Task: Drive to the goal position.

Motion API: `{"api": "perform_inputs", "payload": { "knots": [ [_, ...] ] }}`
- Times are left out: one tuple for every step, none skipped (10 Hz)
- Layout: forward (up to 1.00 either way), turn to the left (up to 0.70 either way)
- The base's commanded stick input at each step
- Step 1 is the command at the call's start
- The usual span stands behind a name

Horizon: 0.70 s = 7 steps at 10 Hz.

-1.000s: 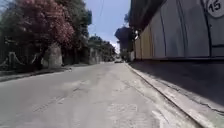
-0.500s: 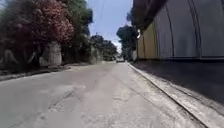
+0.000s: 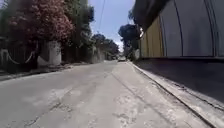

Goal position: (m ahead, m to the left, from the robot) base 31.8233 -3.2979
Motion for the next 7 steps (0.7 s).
{"api": "perform_inputs", "payload": {
  "knots": [
    [1.00, 0.00],
    [1.00, 0.00],
    [1.00, 0.00],
    [1.00, 0.00],
    [1.00, 0.00],
    [1.00, 0.00],
    [1.00, 0.00]
  ]
}}
